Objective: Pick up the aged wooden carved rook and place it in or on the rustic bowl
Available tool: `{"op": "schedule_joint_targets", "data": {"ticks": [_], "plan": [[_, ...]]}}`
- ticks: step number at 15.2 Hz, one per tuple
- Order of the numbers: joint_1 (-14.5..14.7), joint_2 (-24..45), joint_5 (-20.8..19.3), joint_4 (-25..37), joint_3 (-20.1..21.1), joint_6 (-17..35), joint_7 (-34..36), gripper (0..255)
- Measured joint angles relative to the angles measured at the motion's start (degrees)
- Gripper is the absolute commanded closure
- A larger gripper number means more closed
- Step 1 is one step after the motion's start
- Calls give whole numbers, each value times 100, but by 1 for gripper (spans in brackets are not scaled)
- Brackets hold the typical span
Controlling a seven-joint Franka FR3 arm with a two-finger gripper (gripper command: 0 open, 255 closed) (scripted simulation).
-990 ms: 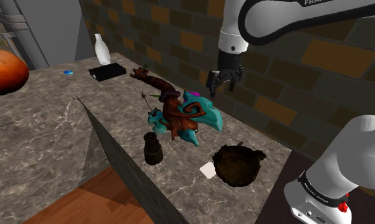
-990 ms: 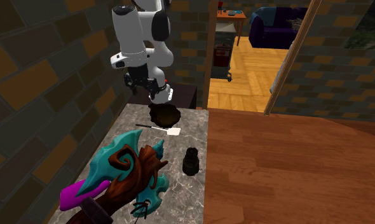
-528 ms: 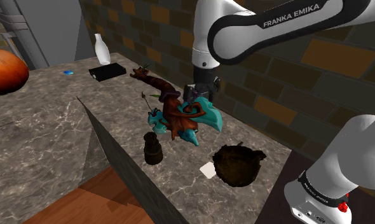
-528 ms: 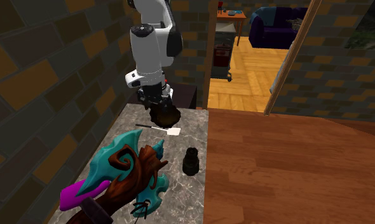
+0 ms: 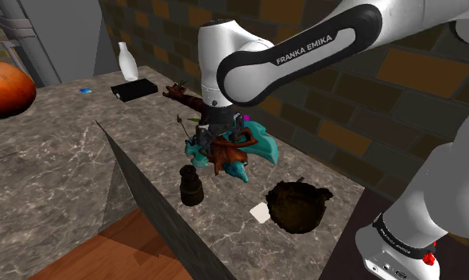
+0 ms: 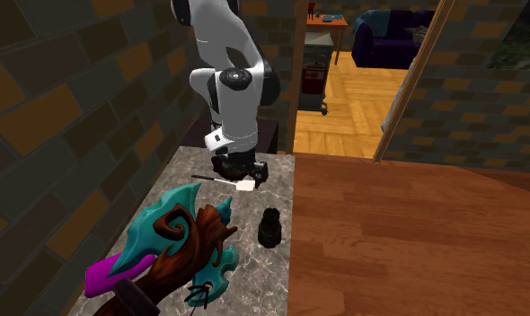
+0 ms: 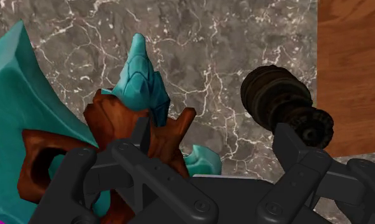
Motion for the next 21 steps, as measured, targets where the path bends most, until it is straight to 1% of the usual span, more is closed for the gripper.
{"op": "schedule_joint_targets", "data": {"ticks": [5,6,9,10,17,21], "plan": [[366,1129,-453,994,71,-21,580,0],[427,1302,-519,1150,66,-29,648,0],[703,2040,-762,1934,23,-158,894,0],[752,2181,-806,2049,8,-148,932,0],[815,2464,-925,1922,-51,241,1032,0],[821,2499,-939,1912,-60,285,1040,0]]}}
